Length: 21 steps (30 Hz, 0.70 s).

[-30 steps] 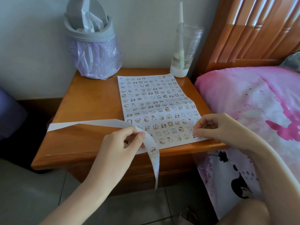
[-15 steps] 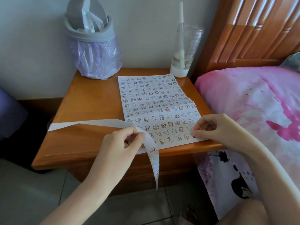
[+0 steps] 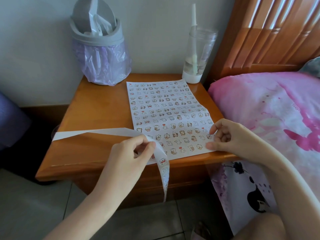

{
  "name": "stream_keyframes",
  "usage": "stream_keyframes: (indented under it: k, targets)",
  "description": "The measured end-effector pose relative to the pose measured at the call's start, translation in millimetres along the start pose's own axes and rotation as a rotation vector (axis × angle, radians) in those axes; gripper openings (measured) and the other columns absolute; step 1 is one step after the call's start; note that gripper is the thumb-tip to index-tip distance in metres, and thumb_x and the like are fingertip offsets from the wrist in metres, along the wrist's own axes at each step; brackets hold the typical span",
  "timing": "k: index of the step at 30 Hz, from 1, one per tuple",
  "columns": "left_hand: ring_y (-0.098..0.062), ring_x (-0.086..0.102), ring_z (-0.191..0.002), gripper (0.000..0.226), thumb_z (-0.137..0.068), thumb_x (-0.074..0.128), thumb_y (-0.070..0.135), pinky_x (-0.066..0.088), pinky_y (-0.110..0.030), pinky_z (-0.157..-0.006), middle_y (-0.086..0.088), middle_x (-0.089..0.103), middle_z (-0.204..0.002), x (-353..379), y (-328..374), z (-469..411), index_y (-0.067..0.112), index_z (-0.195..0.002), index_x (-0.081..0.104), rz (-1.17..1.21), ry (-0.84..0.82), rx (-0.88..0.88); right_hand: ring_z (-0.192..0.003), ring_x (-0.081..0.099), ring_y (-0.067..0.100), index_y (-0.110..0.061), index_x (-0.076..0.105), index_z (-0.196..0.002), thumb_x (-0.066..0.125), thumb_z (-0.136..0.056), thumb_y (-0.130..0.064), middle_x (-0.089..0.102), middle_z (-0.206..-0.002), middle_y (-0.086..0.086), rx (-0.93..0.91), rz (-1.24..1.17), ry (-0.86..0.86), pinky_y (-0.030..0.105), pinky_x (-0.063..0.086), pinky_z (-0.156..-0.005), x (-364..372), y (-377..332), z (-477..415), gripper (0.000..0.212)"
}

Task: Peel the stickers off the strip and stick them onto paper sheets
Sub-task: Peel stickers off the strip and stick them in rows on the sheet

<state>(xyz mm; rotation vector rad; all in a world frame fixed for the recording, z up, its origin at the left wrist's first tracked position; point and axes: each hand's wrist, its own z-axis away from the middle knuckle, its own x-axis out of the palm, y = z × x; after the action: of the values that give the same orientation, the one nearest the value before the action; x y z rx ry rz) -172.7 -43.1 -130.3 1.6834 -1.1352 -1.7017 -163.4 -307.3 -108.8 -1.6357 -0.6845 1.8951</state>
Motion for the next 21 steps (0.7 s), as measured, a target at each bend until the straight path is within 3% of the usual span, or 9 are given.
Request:
stream_keyframes:
  k: [4,8,13,17,21]
  targets:
    - [0.01,0.06,-0.075,0.008,-0.087,0.055,0.034,0.048,-0.007,-0.05,0.03,0.058,-0.089,-1,0,0,0.03,-0.085,0.061,0.004,-0.002,-0.006,-0.066,0.055,0.009,-0.023,0.059,-0.092,0.073,-0.078,-0.027,0.062,-0.073,-0.004,-0.009,0.004,0.044,0.023,0.045,-0.065,1,0,1,0.02]
    - [0.016,0.059,-0.08,0.007,-0.087,0.055,0.033,0.05,-0.007,-0.054,0.035,0.054,-0.09,-2,2,0,0.038,-0.083,0.058,0.094,-0.008,-0.031,-0.065,0.052,0.003,-0.024,0.062,-0.082,0.068,-0.082,-0.027,0.063,-0.078,-0.014,-0.212,-0.082,0.249,0.016,0.045,-0.061,15,-27,9,0.007]
    - [0.01,0.061,-0.062,0.014,-0.089,0.054,0.024,0.042,-0.003,-0.05,0.015,0.066,-0.075,-7,8,-1,0.019,-0.089,0.067,0.249,0.058,-0.055,-0.088,0.061,0.006,-0.027,0.065,-0.092,0.066,-0.083,-0.03,0.067,-0.091,-0.015,-0.364,-0.171,0.086,0.018,0.049,-0.075,50,-57,17,0.01]
    - [-0.002,0.06,-0.056,0.02,-0.089,0.052,0.03,0.045,-0.006,-0.053,0.004,0.068,-0.068,-10,11,-1,0.018,-0.087,0.069,0.283,0.092,-0.053,-0.086,0.063,0.007,-0.025,0.067,-0.093,0.068,-0.084,-0.022,0.068,-0.089,-0.012,-0.382,-0.242,0.025,0.019,0.051,-0.072,62,-61,18,0.01]
    - [-0.005,0.063,-0.058,0.026,-0.089,0.049,0.032,0.048,-0.013,-0.051,0.004,0.071,-0.072,-10,14,-1,0.016,-0.084,0.069,0.403,0.063,-0.077,-0.082,0.063,0.008,-0.025,0.069,-0.089,0.069,-0.083,-0.019,0.069,-0.087,-0.013,-0.372,-0.302,0.04,0.017,0.049,-0.066,63,-63,20,0.008]
